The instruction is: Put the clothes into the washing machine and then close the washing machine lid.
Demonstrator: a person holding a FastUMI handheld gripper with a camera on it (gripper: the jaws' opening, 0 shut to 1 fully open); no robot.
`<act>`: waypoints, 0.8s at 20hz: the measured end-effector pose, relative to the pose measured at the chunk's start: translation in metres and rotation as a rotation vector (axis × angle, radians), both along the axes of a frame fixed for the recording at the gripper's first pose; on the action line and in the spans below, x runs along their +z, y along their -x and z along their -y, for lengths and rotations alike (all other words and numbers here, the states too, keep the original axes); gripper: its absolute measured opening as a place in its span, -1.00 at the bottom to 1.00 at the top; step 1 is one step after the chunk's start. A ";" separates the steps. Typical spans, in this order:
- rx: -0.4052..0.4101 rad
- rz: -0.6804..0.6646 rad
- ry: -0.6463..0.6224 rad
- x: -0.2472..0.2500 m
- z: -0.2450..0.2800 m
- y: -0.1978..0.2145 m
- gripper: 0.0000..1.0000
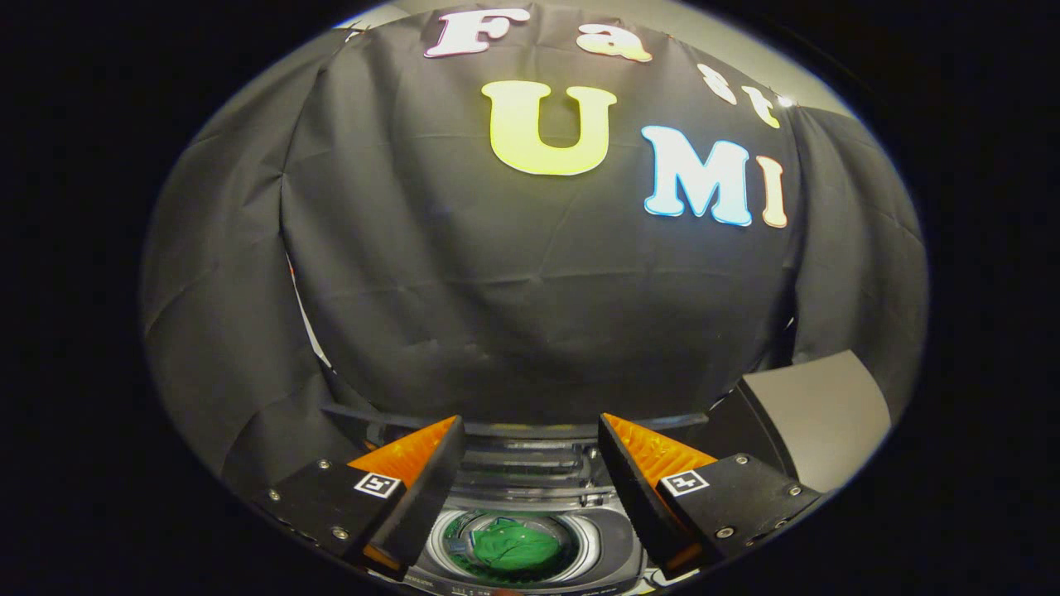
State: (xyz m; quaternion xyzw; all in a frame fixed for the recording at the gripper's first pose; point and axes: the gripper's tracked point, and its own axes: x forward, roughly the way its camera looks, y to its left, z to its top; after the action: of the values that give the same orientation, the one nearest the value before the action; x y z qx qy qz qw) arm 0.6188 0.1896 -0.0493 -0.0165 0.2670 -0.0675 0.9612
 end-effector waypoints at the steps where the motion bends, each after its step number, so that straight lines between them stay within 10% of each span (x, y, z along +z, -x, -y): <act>1: 0.008 -0.007 0.002 0.001 0.002 -0.011 0.96; 16: 0.099 -0.173 -0.016 -0.068 0.000 -0.069 0.96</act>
State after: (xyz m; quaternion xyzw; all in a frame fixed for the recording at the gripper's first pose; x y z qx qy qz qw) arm 0.6882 0.1899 -0.1175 -0.0279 0.3485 -0.0163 0.9368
